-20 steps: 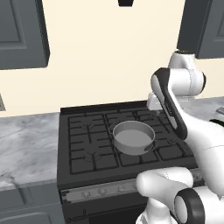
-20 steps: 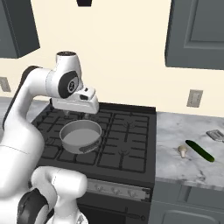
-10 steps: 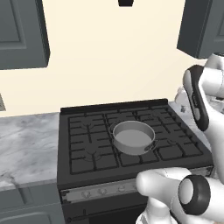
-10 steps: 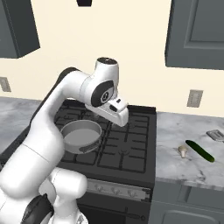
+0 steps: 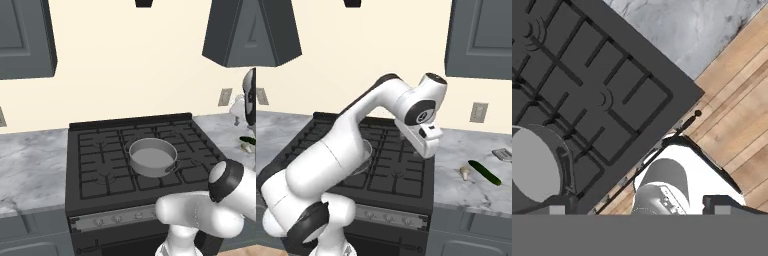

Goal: Put the mushroom and cucumber in the pot. Retrieve the spatula and lightly stir the vegetables in the pot.

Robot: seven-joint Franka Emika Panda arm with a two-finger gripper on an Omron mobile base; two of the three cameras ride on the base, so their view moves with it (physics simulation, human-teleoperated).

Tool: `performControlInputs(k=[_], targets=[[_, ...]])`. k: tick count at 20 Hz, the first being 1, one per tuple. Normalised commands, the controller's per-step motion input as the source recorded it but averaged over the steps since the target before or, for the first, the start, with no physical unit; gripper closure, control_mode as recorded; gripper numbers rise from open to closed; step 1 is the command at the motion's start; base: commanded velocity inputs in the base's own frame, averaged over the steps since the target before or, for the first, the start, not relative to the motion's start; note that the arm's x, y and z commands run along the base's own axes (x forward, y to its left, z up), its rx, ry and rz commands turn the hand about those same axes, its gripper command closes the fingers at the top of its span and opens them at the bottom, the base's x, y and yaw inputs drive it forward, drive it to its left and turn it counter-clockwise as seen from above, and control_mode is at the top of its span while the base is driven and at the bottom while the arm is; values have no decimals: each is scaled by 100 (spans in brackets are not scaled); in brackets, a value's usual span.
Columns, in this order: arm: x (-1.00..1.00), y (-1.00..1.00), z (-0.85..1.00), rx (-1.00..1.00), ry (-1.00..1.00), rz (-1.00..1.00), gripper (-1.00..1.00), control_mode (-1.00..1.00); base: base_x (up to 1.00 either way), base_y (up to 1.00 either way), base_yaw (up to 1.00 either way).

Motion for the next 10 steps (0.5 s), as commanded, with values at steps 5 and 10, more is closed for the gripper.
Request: performControlInputs(k=[5, 10], targets=[[2, -95, -19, 5, 16, -24, -100, -100, 0, 0, 0], [15, -33, -33, -6, 18, -7, -100, -100, 0, 0, 0]])
